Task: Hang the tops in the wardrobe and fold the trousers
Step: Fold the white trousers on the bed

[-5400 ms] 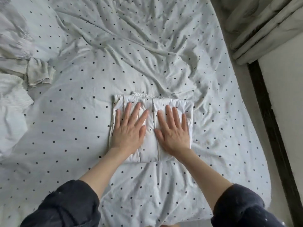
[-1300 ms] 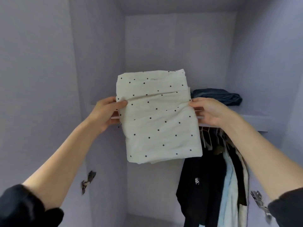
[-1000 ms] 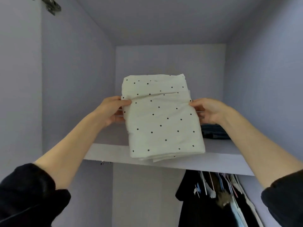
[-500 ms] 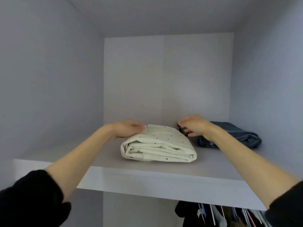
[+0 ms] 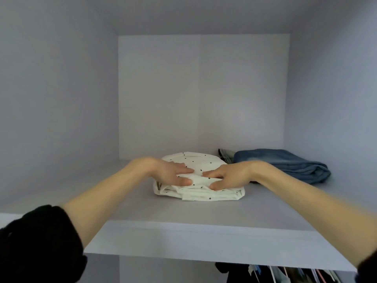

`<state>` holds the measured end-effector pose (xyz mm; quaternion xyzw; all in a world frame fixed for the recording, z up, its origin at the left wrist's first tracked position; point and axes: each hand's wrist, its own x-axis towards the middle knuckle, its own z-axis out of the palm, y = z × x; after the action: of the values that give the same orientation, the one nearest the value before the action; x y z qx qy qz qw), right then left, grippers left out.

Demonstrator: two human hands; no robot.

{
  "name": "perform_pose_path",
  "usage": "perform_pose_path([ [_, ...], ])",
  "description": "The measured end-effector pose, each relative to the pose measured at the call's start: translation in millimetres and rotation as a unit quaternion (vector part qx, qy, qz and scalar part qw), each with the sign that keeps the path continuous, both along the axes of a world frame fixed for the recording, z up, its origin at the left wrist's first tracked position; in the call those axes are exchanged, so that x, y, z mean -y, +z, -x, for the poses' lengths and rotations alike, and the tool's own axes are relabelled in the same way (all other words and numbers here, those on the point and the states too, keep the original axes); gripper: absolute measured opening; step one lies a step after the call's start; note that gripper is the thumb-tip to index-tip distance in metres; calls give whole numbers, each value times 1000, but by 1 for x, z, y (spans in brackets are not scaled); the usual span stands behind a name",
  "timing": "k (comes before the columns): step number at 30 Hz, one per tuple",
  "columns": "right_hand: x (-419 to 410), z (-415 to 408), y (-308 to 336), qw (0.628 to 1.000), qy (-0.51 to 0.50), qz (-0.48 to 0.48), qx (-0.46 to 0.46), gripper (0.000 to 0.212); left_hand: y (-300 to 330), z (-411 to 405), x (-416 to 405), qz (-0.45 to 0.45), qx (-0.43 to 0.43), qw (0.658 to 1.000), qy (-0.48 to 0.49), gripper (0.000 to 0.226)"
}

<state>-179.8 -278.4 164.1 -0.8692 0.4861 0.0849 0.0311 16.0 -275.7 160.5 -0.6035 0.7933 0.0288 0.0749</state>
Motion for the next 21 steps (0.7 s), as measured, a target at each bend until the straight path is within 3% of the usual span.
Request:
perform_pose_path([
  [5, 55, -9, -7, 999, -35, 10, -13, 56, -12, -2, 59, 77, 11, 997, 8, 56],
  [11, 112, -10, -19, 998, -48, 49, 5, 56, -25, 2, 118, 75, 17, 996, 50, 54],
  [15, 122, -7, -32, 995, -42, 92, 27, 51, -33, 7, 127, 81, 15, 995, 49, 52],
  [21, 112, 0, -22, 989, -57, 65, 124, 51, -31, 0, 109, 96, -35, 994, 35, 55],
])
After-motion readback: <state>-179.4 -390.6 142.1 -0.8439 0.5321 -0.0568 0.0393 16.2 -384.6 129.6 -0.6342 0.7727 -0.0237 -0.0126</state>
